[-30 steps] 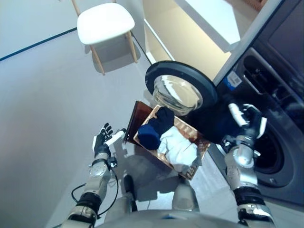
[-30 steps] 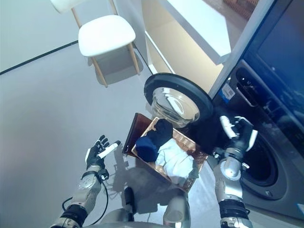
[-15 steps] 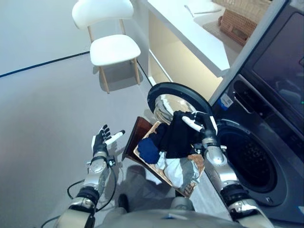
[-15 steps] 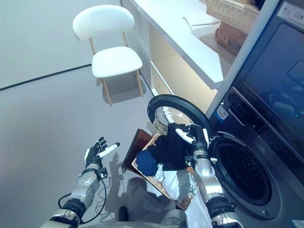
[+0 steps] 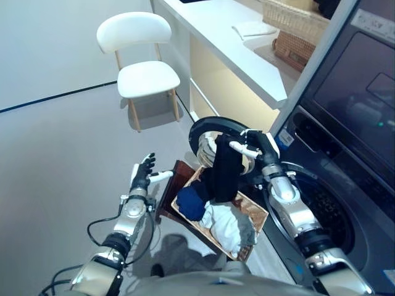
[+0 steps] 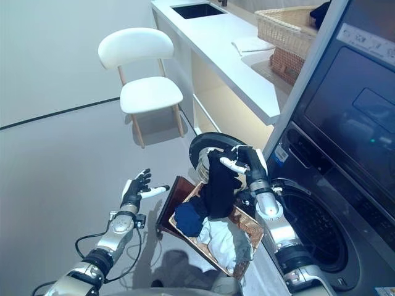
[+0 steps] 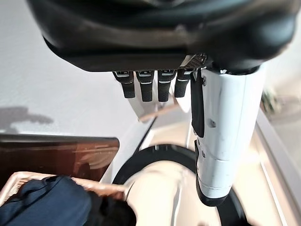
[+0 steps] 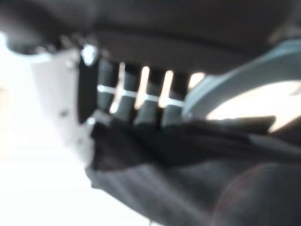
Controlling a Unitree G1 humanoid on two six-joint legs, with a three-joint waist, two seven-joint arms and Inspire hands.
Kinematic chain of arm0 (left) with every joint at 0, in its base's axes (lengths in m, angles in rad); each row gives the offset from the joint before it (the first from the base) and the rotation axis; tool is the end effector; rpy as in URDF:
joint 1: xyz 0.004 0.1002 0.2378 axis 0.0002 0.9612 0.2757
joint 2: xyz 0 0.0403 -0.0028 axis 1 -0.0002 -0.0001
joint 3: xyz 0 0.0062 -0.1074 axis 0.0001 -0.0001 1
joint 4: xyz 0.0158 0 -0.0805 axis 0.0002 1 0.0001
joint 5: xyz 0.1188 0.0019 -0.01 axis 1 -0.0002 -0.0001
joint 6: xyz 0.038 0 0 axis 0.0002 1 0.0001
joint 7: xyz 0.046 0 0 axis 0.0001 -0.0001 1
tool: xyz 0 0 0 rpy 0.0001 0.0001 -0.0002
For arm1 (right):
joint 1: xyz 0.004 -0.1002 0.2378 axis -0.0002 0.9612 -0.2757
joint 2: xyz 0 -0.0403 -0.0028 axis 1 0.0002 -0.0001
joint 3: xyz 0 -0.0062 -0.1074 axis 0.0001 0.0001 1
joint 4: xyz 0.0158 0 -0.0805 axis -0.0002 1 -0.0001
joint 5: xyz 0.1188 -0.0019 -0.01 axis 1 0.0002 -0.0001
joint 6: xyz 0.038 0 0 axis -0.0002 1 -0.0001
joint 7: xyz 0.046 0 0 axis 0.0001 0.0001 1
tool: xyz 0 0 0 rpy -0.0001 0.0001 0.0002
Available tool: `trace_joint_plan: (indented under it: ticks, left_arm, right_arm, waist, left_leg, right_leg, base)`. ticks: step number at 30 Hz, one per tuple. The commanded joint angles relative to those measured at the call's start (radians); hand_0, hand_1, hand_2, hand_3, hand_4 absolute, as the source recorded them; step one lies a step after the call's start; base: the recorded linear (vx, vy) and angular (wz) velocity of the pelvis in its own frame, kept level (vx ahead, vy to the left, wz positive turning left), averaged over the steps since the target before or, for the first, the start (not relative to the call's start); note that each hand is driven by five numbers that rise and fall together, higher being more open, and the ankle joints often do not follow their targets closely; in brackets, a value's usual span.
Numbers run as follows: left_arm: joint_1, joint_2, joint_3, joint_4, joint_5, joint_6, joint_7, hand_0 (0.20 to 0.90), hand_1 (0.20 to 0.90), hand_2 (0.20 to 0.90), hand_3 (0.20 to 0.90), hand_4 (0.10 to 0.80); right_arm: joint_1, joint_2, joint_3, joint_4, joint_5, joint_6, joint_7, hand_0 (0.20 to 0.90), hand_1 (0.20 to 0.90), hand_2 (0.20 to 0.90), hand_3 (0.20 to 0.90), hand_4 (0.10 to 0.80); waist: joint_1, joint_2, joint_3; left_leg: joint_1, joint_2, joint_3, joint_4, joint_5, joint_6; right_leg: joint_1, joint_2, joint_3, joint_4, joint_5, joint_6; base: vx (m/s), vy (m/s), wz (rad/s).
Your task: Pick up the clothes and place them into the washing machine
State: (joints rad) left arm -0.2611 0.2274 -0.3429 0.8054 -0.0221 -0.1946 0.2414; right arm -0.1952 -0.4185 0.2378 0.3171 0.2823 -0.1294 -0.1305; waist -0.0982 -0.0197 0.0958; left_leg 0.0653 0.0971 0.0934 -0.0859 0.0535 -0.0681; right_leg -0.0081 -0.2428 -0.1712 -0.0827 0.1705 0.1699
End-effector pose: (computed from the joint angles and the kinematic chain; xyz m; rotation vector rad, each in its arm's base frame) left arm 0.2348 0.1594 -0.0529 0.3948 0.3384 -0.0412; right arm 0.2547 -0.1963 0.0286 -0.1843 0.0456 0.0309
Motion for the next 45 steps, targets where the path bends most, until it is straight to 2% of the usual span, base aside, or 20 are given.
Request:
trace_joint_plan:
  ticks: [1,3,9,17,24,34,45]
  left_arm:
    - [-0.178,0.058,-0.076,-0.027,0.197,-0.103,0.060,0.900,0.900,0.900,0.900,0.800]
    - [-0.181,0.068,-0.104,-0.014,0.257,-0.107,0.081,0.900,0.900,0.900,0.900,0.800]
    - [-0.197,0.051,-0.137,0.007,0.276,-0.118,0.101,0.900,0.900,0.900,0.900,0.800]
    - [-0.252,-0.072,-0.184,0.051,0.136,-0.122,0.050,0.900,0.900,0.900,0.900,0.800]
    - [-0.268,-0.123,-0.235,0.029,0.091,-0.131,0.025,0.900,0.900,0.900,0.900,0.800]
    - [-0.282,-0.131,-0.257,-0.003,0.069,-0.140,0.028,0.900,0.900,0.900,0.900,0.800]
    - [-0.274,-0.171,-0.255,0.003,-0.032,-0.142,0.011,0.900,0.900,0.900,0.900,0.800]
  right_arm:
    - [-0.140,-0.036,-0.025,-0.124,0.022,-0.142,0.016,0.200,0.200,0.200,0.200,0.300]
    - [-0.137,-0.050,-0.027,-0.145,0.043,-0.156,0.025,0.200,0.200,0.200,0.200,0.300]
    - [-0.135,-0.061,-0.018,-0.182,0.089,-0.174,0.037,0.200,0.200,0.200,0.200,0.300]
    - [-0.167,-0.071,0.000,-0.211,0.122,-0.165,0.020,0.200,0.200,0.200,0.200,0.300]
    - [-0.194,-0.091,0.005,-0.237,0.137,-0.161,0.014,0.200,0.200,0.200,0.200,0.300]
    - [-0.222,-0.094,0.006,-0.241,0.131,-0.161,0.001,0.200,0.200,0.200,0.200,0.300]
    - [-0.243,-0.056,0.015,-0.221,0.115,-0.157,-0.007,0.200,0.200,0.200,0.200,0.300]
  waist:
    - [0.006,-0.001,-0.070]
    - [0.001,-0.002,-0.073]
    - [-0.007,0.000,-0.077]
    - [-0.035,0.005,-0.061]
    - [-0.052,0.017,-0.048]
    - [-0.058,0.022,-0.045]
    - [-0.054,0.015,-0.052]
  left_leg:
    - [0.086,0.049,0.007,0.003,-0.084,-0.080]
    - [0.083,0.051,0.011,-0.001,-0.083,-0.082]
    - [0.079,0.053,0.020,-0.001,-0.082,-0.083]
    - [0.065,0.052,0.032,-0.001,-0.076,-0.085]
    - [0.041,0.053,0.058,-0.001,-0.072,-0.085]
    - [0.019,0.060,0.068,-0.001,-0.066,-0.091]
    - [0.032,0.054,0.059,-0.001,-0.073,-0.088]
  right_leg:
    - [0.031,-0.039,-0.008,0.083,-0.069,0.036]
    - [0.027,-0.036,-0.006,0.078,-0.066,0.037]
    - [0.019,-0.032,0.000,0.072,-0.061,0.037]
    - [-0.007,-0.032,0.014,0.073,-0.047,0.037]
    - [-0.064,-0.028,0.050,0.062,-0.025,0.042]
    - [-0.080,-0.018,0.055,0.043,-0.015,0.039]
    - [-0.042,-0.020,0.034,0.032,-0.019,0.038]
  base:
    - [0.000,0.000,0.00]
    - [-0.006,-0.012,-0.03]
    - [-0.003,-0.008,-0.06]
    - [-0.013,-0.008,-0.05]
    - [-0.022,-0.013,-0.19]
    - [-0.004,-0.015,-0.04]
    - [0.020,-0.005,0.04]
